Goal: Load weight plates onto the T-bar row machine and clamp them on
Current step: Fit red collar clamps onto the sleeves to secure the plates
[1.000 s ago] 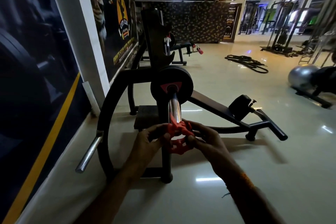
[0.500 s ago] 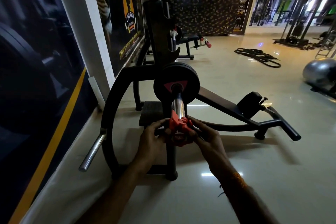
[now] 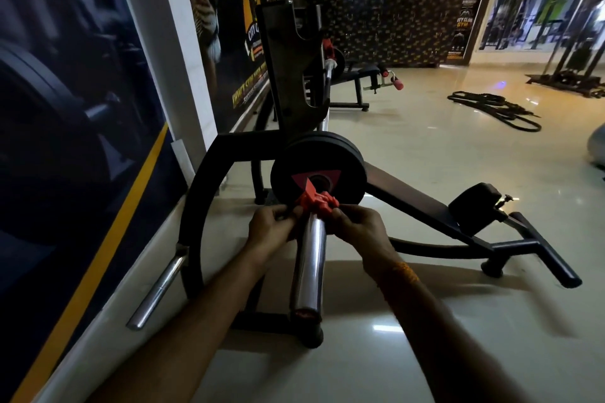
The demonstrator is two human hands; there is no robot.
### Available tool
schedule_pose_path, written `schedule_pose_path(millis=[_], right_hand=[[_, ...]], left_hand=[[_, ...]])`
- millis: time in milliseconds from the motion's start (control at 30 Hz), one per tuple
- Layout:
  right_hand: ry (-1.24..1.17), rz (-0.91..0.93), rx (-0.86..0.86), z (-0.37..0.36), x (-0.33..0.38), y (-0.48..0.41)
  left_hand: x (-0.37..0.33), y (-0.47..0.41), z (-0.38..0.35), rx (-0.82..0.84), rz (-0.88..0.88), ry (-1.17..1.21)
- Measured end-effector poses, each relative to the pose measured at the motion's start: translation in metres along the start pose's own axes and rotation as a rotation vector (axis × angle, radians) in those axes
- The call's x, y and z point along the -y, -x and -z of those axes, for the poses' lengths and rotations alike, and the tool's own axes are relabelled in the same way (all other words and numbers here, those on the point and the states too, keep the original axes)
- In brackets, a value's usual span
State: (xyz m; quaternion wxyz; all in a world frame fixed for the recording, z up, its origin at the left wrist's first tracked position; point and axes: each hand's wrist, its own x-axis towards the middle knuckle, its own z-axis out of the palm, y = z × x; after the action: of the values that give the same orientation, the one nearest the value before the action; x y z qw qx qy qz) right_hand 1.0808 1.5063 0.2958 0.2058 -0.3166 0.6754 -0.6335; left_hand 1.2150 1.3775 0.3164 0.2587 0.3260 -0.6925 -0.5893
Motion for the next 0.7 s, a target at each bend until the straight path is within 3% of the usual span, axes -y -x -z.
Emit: schedule_pose_path(millis=[300, 367, 600, 700], right_hand=[[0.258, -0.072, -0.117, 0.003, 0.010, -0.057], [0.339, -0.077, -0.197, -0.001, 0.017, -0.068], [0.359, -0.166, -0.026, -0.003, 0.044, -0.073], [0.500, -0.199, 0.031, -0.019, 0.066, -0.079]], left_hand=[[-0.006, -0.049, -0.006, 0.051, 0.196, 0.295], [-0.003, -0.068, -0.002, 0.142, 0.216, 0.356], [0.002, -0.074, 0.002, 0.272, 0.251, 0.401], [0.002, -0.078, 0.003, 0.315, 0.254, 0.430]])
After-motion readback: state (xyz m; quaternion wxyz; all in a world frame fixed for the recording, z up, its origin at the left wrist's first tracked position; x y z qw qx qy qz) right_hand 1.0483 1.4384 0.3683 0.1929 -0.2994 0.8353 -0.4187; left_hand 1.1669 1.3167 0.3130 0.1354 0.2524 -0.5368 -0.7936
